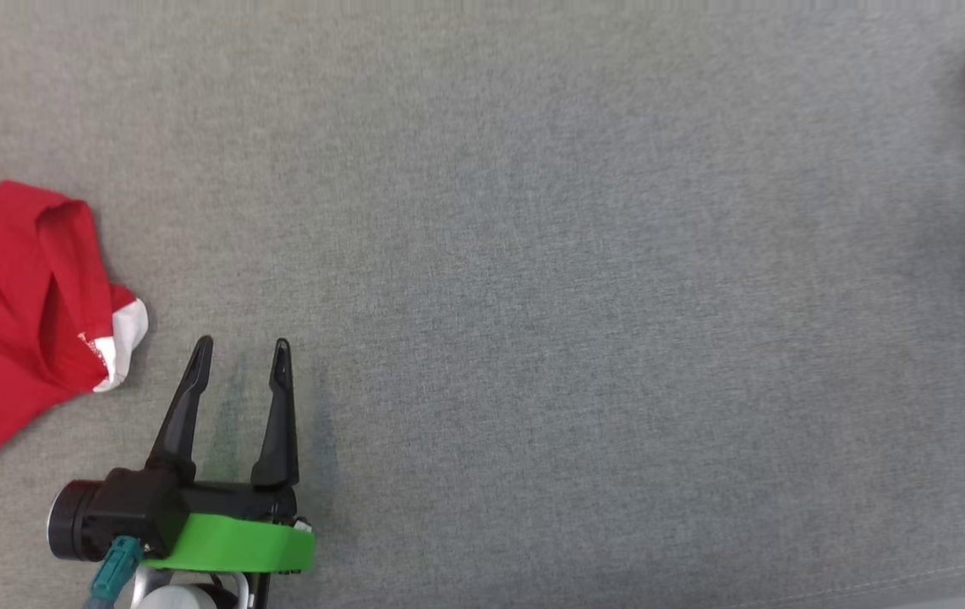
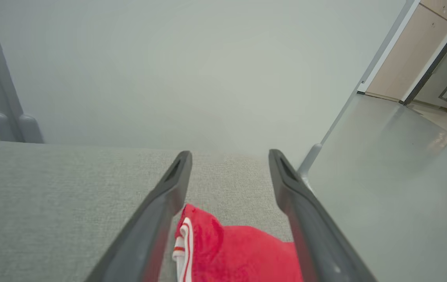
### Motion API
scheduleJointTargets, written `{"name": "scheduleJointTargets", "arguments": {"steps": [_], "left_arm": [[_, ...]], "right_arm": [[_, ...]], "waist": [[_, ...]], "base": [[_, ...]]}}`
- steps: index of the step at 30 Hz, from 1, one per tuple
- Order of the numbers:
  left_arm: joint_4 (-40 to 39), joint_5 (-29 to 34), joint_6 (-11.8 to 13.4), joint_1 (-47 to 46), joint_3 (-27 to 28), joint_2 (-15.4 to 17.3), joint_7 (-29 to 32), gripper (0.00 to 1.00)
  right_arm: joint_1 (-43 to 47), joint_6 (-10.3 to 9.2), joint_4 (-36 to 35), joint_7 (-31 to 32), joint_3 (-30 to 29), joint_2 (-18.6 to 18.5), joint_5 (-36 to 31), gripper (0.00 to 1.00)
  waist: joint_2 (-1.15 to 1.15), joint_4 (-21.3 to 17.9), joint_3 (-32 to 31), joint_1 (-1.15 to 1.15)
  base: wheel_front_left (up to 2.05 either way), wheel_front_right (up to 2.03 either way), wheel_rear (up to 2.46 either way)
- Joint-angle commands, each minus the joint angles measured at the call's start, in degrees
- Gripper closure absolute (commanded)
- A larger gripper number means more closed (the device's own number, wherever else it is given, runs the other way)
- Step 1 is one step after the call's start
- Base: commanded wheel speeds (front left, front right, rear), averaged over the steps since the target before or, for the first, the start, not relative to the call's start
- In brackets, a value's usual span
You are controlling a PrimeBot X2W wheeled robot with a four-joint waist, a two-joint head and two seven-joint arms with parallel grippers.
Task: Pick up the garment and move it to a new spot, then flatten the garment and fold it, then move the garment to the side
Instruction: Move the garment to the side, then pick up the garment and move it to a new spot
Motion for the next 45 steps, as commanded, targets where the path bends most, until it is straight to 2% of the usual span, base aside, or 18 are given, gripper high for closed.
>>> {"name": "scheduleJointTargets", "arguments": {"steps": [1, 6, 10, 14, 23, 30, 45], "left_arm": [[0.5, -0.4, 0.5, 1.0, 0.4, 0.1, -0.2, 0.0], [2.6, -1.7, 1.1, 3.8, 1.2, 0.1, -0.2, 0.0], [3.6, -2.6, 1.4, 6.7, 3.2, 0.1, -0.2, 0.0], [4.7, -3.2, 1.5, 9.2, 4.6, 0.1, -0.1, 0.0], [5.9, -4.0, 1.6, 11.9, 5.0, 0.1, -0.1, 0.0], [6.1, -3.6, 1.2, 12.0, 4.5, 0.1, -0.1, 0.0], [5.8, -3.4, 1.1, 11.9, 4.8, 0.1, -0.1, 0.0]], "right_arm": [[4.8, -0.06, -3.6, -0.1, -0.5, 2.8, -1.5, 0.0], [20.4, -0.06, -18.7, -0.2, -2.7, 13.4, -7.1, 0.0], [29.8, -0.06, -25.0, -0.2, -1.1, 20.3, -10.7, 0.0], [37.8, -0.06, -27.8, -0.2, -0.3, 24.7, -12.2, 0.0], [49.3, -0.04, -29.9, -0.2, 0.4, 27.3, -13.7, 0.0], [48.5, -0.04, -29.6, -0.2, 3.2, 28.1, -13.4, 0.0], [48.0, -0.04, -27.8, -0.2, 4.5, 28.3, -13.1, 0.0]], "waist": [[0.0, -1.5, -5.9, 0.0], [0.0, -3.0, -11.9, 0.0], [0.0, -4.6, -16.6, 0.0], [0.0, -5.1, -20.9, 0.0], [0.0, -3.7, -26.0, 0.0], [0.0, -2.4, -26.3, 0.0], [0.0, -1.1, -25.9, 0.0]], "base": [[0.0, 0.0, 0.0], [0.0, 0.0, 0.0], [0.0, 0.0, 0.0], [0.0, 0.0, 0.0], [0.0, 0.0, 0.0], [0.0, 0.0, 0.0], [0.0, 0.0, 0.0]]}}
